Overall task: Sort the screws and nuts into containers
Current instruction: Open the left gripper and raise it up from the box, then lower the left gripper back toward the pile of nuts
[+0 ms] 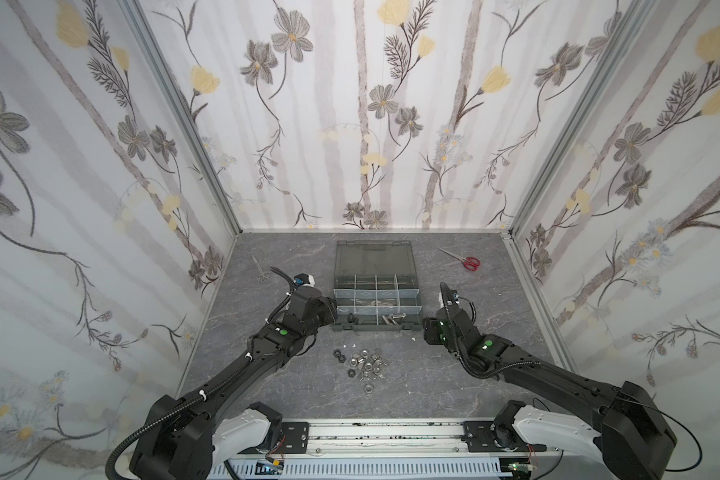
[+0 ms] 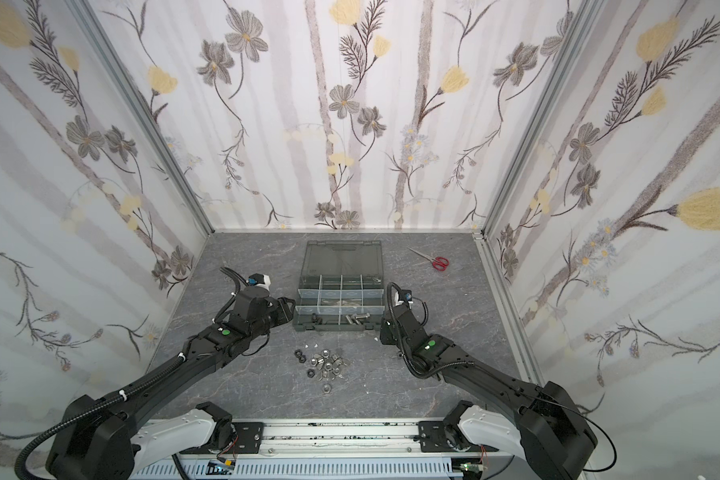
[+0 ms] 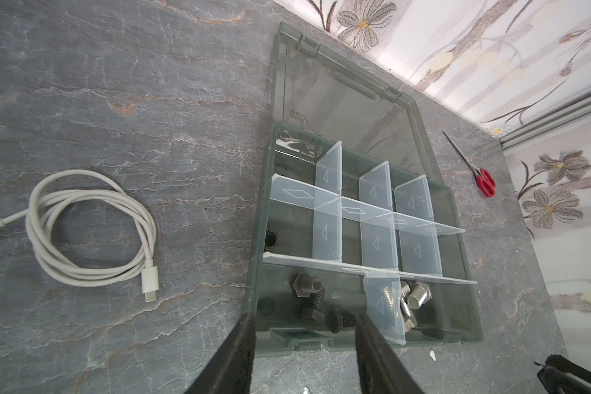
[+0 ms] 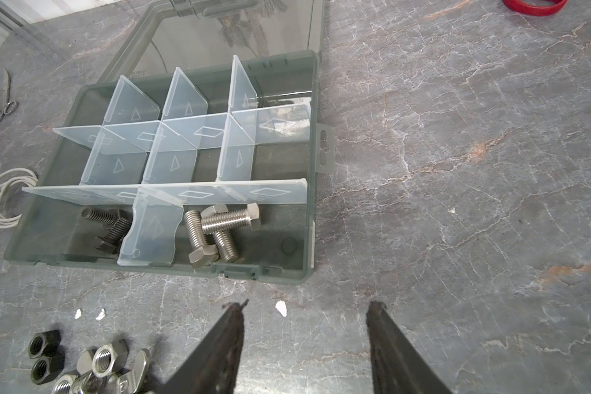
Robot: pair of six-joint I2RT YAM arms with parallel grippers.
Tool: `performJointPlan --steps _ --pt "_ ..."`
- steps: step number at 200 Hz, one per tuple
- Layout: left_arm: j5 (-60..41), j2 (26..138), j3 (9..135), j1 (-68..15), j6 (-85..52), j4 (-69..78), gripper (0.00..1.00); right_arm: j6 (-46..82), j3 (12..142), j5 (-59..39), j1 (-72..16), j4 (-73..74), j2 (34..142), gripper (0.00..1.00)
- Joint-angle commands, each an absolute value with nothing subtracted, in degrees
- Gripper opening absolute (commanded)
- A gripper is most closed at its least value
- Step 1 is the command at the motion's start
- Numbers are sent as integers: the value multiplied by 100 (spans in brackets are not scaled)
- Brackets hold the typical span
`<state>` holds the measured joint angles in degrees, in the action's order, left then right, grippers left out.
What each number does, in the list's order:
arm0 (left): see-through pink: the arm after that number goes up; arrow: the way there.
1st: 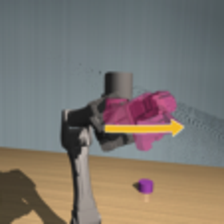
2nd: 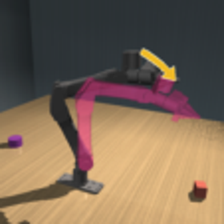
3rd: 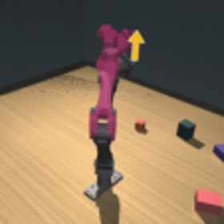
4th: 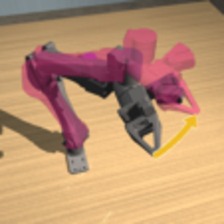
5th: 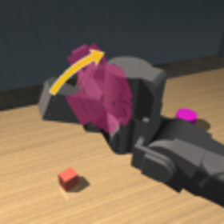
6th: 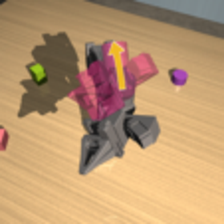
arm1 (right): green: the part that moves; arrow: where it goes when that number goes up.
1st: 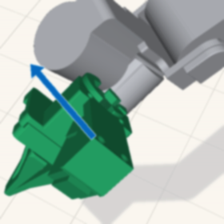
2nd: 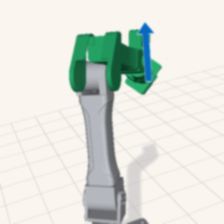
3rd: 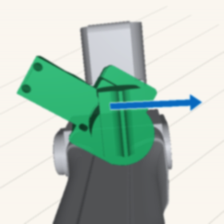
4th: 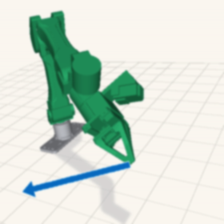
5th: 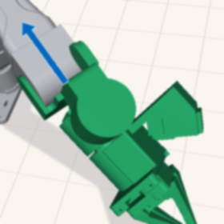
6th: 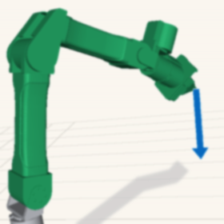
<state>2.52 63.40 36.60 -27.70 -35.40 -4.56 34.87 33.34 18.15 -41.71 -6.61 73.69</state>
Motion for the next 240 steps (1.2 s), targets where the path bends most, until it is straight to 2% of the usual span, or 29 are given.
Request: performJointPlan --steps 1,154,240 --pt "220 6212 3597 -2761 -3616 -387 50 3435 3410 1870 -4179 -500 7392 58" --pt "158 6203 3506 -3005 -3879 -481 49 3243 3328 1906 -4174 -386 7196 58" --pt "699 6369 3609 -3649 -3898 -1018 49 3228 3305 1834 -4169 -290 7233 59"
